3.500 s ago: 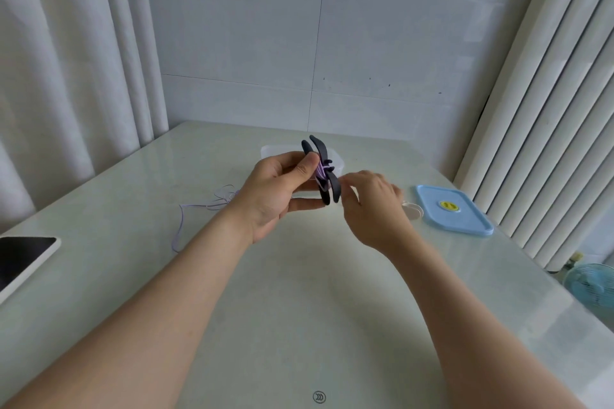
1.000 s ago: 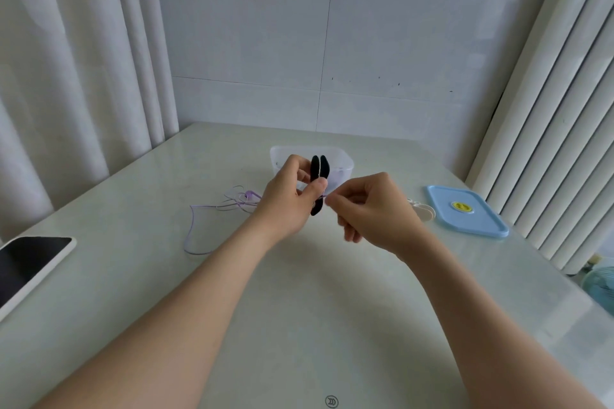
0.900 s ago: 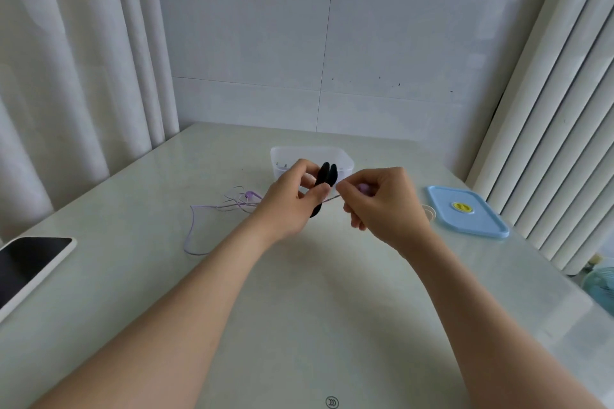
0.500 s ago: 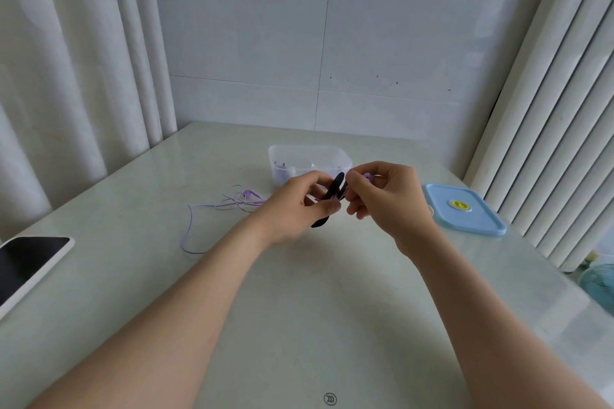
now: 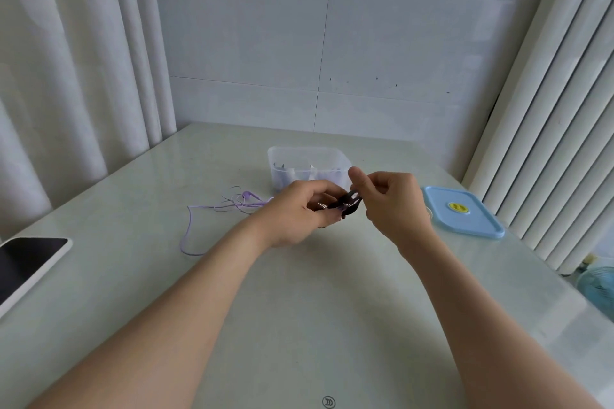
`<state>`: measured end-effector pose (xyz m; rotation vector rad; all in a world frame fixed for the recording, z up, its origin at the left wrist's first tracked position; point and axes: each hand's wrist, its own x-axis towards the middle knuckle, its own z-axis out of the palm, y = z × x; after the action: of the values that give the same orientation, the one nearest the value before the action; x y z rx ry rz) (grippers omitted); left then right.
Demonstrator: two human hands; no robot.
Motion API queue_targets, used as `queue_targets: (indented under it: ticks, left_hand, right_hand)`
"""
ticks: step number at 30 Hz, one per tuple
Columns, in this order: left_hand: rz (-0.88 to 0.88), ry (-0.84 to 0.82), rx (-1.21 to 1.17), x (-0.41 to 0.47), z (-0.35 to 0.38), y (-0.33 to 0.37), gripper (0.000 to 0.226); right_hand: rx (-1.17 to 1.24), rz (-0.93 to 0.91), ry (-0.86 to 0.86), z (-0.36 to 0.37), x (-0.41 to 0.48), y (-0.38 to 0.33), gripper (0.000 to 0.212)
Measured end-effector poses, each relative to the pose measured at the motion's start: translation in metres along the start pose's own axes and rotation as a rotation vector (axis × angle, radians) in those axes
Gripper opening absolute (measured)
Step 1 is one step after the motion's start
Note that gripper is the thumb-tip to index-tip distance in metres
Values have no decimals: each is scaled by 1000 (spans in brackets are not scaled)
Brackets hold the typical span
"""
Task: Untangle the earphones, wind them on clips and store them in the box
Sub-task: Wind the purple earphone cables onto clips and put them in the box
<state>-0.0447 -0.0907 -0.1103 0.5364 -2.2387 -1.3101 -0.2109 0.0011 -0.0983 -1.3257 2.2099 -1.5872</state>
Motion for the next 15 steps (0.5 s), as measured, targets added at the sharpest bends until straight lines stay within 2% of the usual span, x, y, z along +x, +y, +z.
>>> queue_targets:
  ticks: [3, 5, 7, 10, 12, 15]
  left_hand:
    - [-1, -37, -126, -1, -3, 5, 25]
    - [-17, -22, -218, 0, -5, 6, 26]
    - [-30, -10, -327, 1, -5, 4, 26]
    - [-42, -7, -411, 2, -5, 3, 25]
    - [-51, 0, -462, 1, -5, 4, 25]
    - [-61, 79, -531, 2, -7, 5, 27]
  right_hand:
    - [147, 103, -106, -3, 0, 0, 52]
    - [157, 119, -158, -3, -2, -3, 51]
    - [63, 43, -144, -1, -4, -3, 44]
    - [-75, -163, -32, 3, -5, -5, 18]
    - [-61, -261, 6, 5, -7, -7, 18]
    - [-125, -337, -47, 7, -13, -11, 23]
